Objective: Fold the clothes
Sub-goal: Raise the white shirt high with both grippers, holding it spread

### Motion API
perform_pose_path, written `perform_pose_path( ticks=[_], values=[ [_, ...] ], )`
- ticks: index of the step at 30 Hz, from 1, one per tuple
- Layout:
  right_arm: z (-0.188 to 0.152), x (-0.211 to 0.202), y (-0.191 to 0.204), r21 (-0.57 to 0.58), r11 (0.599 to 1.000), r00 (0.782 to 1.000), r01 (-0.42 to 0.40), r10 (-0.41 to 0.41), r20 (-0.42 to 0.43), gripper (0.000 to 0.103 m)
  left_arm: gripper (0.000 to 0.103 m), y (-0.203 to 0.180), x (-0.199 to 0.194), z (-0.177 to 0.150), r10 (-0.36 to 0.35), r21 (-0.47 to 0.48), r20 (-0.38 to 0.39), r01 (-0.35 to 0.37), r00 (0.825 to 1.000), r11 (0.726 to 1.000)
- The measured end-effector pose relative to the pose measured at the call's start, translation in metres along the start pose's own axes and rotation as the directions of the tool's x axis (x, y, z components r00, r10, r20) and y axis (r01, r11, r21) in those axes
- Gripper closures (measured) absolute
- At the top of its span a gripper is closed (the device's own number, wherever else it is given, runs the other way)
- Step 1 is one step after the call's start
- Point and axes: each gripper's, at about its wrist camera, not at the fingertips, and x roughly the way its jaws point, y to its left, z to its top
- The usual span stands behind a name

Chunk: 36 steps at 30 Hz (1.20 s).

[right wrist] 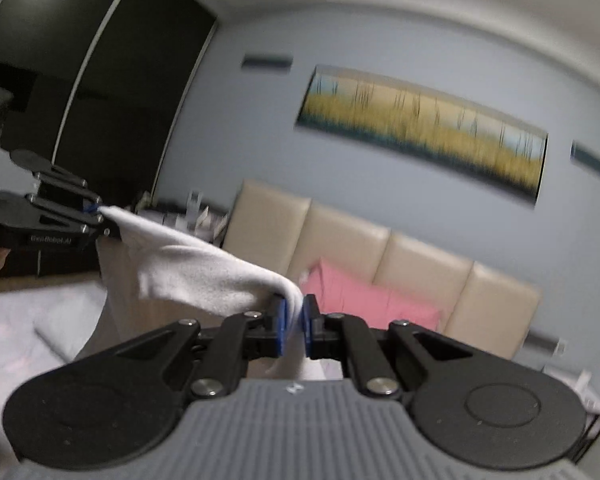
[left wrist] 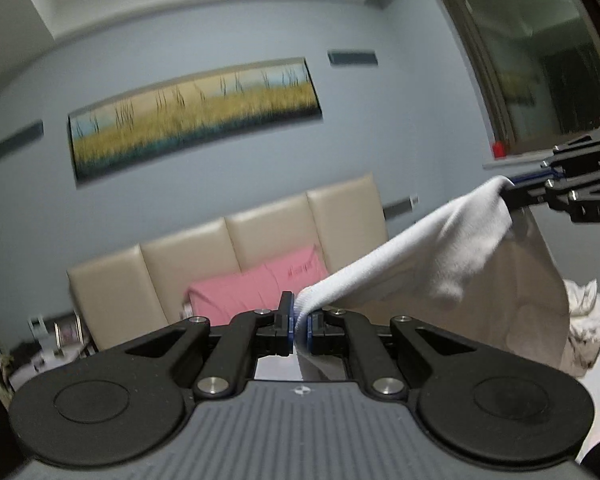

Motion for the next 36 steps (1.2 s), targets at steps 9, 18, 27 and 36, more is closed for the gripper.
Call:
perform_pose_path(
  ticks=[9, 18, 27, 36],
  values=[
    [0.045, -0.055, -0.027, 0.116, 0.993, 0.988, -0.036, 0.018, 0.153, 0.103, 0.099, -0.022, -0.022, 0.001, -0.101, -0.005, -0.026, 0.101, 0.995, 0.995],
    [-0.044, -0.022, 0.018, 0.265, 0.951, 0.977, -0.157, 0.190, -0.101, 0.103, 0.099, -0.030, 0.025, -0.051, -0.146, -0.077, -0.214, 0.132, 0.966, 0.988],
    [-0.106, -0.020, 0.100, 0.295, 0.945, 0.960, -0.142, 0.205, -0.192, 0.040, 0.099, -0.001, 0.034, -0.041, -0.137, -0.188, -0.215, 0.097, 0.967, 0.977],
    [-0.155, -0.011, 0.174, 0.252, 0.965, 0.949, -0.067, 0.140, -0.282, 0.028, 0.099, 0.007, 0.033, -0.034, -0.148, -0.237, -0.188, 0.101, 0.971, 0.966]
  ],
)
